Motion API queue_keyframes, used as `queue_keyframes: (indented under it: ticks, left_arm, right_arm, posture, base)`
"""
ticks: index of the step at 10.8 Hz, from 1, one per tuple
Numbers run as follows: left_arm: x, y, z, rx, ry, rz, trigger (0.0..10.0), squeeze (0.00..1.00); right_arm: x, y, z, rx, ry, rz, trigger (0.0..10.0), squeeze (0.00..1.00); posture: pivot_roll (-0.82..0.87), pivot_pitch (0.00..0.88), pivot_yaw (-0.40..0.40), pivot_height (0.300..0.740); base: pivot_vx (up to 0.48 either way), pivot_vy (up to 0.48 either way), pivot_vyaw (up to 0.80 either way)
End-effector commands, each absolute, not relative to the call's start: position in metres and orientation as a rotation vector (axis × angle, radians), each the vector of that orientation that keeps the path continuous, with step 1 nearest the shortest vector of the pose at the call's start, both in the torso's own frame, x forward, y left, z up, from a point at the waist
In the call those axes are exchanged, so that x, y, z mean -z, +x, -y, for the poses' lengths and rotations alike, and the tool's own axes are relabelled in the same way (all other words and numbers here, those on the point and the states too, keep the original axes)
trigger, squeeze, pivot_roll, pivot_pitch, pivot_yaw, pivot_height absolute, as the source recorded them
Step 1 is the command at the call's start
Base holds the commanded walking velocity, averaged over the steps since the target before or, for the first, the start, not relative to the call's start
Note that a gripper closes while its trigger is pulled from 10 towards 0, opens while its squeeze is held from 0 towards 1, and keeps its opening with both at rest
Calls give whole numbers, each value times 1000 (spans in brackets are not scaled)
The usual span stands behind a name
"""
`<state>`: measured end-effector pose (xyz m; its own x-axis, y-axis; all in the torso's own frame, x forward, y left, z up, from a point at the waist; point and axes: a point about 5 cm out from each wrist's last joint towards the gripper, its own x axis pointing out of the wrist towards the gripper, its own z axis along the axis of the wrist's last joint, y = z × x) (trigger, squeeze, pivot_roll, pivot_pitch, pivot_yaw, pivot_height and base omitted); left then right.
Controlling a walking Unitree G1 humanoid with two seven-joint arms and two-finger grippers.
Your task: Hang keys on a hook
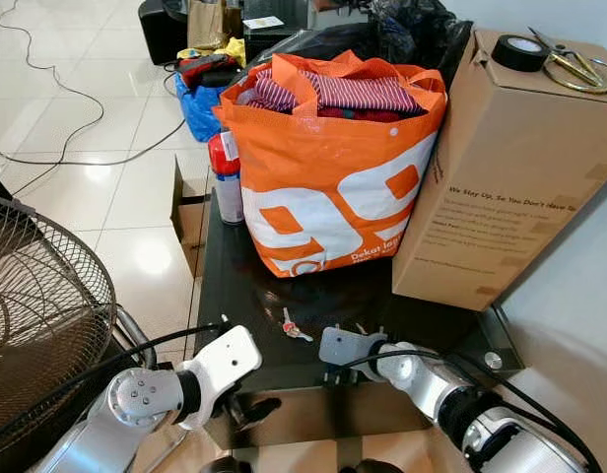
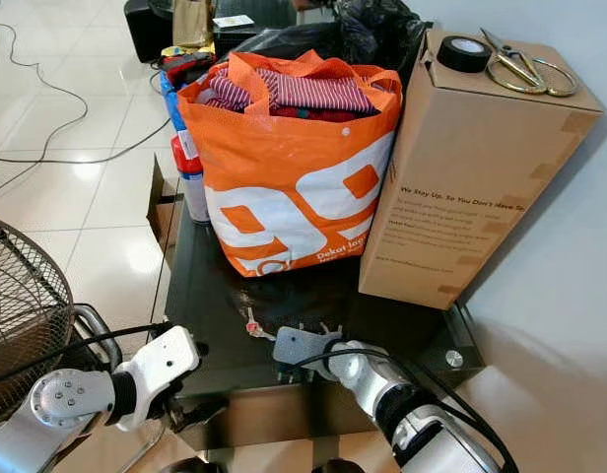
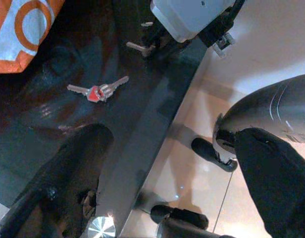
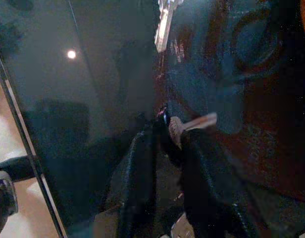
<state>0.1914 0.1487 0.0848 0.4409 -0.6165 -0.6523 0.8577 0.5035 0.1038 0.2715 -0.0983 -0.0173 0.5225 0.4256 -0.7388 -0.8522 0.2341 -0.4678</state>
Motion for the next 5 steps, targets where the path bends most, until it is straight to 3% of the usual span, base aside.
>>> queue_keyframes:
  ticks: [1,5]
  left_arm:
    - [-88,192,-145,967,468,-584,10000,0]
    - [-91,194,-142,973,468,-576,10000,0]
  right_arm:
    - [19,272,105,-927,-999,-549,0,0]
    - [18,273,109,-920,-1003,-552,0,0]
  posture:
    - [-87,41,-27,740]
    - [-96,28,-20,740]
  base:
    - [0,0,0]
    - [0,0,0]
